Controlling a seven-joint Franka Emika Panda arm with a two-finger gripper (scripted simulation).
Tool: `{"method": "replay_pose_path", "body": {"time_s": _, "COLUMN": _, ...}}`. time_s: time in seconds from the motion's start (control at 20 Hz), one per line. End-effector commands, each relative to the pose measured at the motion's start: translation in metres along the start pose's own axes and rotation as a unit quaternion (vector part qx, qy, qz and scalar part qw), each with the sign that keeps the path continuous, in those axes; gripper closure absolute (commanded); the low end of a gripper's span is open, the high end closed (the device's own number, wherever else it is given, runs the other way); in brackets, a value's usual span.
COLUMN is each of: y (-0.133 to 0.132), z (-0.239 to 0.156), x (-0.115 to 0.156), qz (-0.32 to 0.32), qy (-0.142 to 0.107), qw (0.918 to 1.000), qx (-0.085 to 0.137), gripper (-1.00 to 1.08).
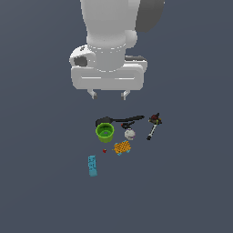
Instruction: Pick up a designated object from a clutter of objects.
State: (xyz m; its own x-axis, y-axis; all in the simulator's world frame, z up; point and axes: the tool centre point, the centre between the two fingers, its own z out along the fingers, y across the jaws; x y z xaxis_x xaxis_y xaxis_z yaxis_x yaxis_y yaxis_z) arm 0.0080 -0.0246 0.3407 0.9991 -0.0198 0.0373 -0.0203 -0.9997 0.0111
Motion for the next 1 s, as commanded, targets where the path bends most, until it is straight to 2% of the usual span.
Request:
{"method": "replay_pose_path", "body": {"time_s": 0.0, "y": 0.0, "z": 0.0, "x": 0.0, "qz": 0.0, "qy": 0.0, "qw": 1.0, "qx": 0.0, "gripper": -0.92}}
{"method": "replay_pose_path", "body": {"time_s": 0.5, "y": 0.003, "z": -0.006, "x": -0.004, "qz": -0.024, "qy": -0.006, "qw": 0.9996, "qx": -0.011, "gripper": -0.92}}
{"method": "replay_pose_path", "body": {"time_s": 0.95, "y": 0.0, "z": 0.005, "x": -0.005, "qz": -0.003, "qy": -0.006, "qw": 0.9999, "qx": -0.01, "gripper": -0.92}}
